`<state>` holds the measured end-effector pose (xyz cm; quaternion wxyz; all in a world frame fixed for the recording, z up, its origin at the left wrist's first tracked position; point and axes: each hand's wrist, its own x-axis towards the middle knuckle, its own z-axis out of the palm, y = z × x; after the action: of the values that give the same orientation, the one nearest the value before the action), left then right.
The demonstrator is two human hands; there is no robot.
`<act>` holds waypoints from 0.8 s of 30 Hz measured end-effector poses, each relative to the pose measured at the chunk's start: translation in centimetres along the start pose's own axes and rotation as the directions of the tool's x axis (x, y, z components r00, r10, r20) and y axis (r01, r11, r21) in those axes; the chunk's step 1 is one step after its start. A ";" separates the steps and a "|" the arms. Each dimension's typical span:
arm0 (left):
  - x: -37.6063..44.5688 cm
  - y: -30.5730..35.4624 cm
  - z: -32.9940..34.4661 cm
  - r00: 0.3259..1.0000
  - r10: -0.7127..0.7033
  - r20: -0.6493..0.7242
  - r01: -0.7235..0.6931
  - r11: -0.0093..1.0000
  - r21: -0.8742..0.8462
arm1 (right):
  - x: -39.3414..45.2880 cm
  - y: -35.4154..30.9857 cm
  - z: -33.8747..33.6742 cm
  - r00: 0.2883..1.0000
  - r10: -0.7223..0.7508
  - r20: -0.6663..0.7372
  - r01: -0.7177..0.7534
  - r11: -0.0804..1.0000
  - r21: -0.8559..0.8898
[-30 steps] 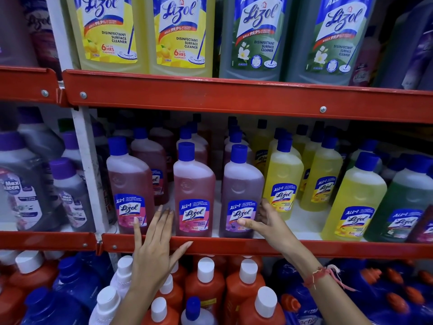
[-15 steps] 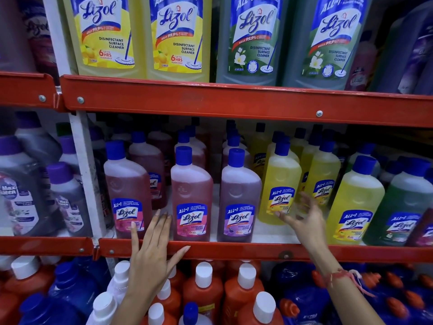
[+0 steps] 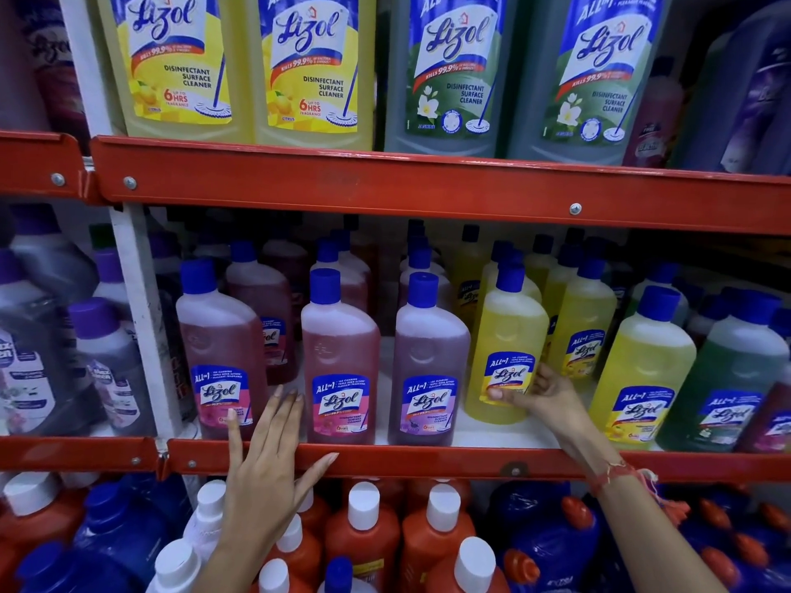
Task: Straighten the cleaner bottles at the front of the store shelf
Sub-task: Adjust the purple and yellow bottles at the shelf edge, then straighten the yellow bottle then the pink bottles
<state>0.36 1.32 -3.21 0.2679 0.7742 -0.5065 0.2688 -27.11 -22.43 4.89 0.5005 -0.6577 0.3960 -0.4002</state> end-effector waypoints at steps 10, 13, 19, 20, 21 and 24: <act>-0.1 0.1 -0.4 0.998 0.000 0.056 -0.002 1.000 0.028 | -3.1 -0.3 -1.1 0.997 -0.049 0.051 0.056 0.990 -0.131; -0.2 0.2 -0.6 0.998 0.004 0.065 -0.006 1.000 0.031 | -3.9 -0.5 -1.3 0.997 -0.058 0.058 0.065 0.988 -0.137; -0.3 0.2 -0.7 0.998 -0.007 0.059 0.003 0.998 0.062 | -5.7 -1.2 -0.7 0.998 -0.056 0.016 0.058 0.975 -0.215; -0.3 0.3 -0.9 0.998 -0.010 0.060 0.005 0.997 0.079 | -6.3 -1.5 -0.2 0.997 -0.075 -0.017 0.068 0.965 -0.252; -0.4 0.4 -1.1 0.998 -0.013 0.059 0.007 0.996 0.092 | -7.1 -1.8 0.4 0.991 -0.109 -0.072 0.084 0.952 -0.294; -0.7 1.2 -1.7 0.997 -0.054 0.063 0.053 0.998 0.018 | -9.8 -2.4 3.3 0.898 -0.297 -0.325 0.158 0.907 -0.391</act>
<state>-1.28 2.55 -2.29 0.2525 0.7979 -0.4915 0.2408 -27.40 -11.80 5.38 0.2369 -0.6901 0.4693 -0.4974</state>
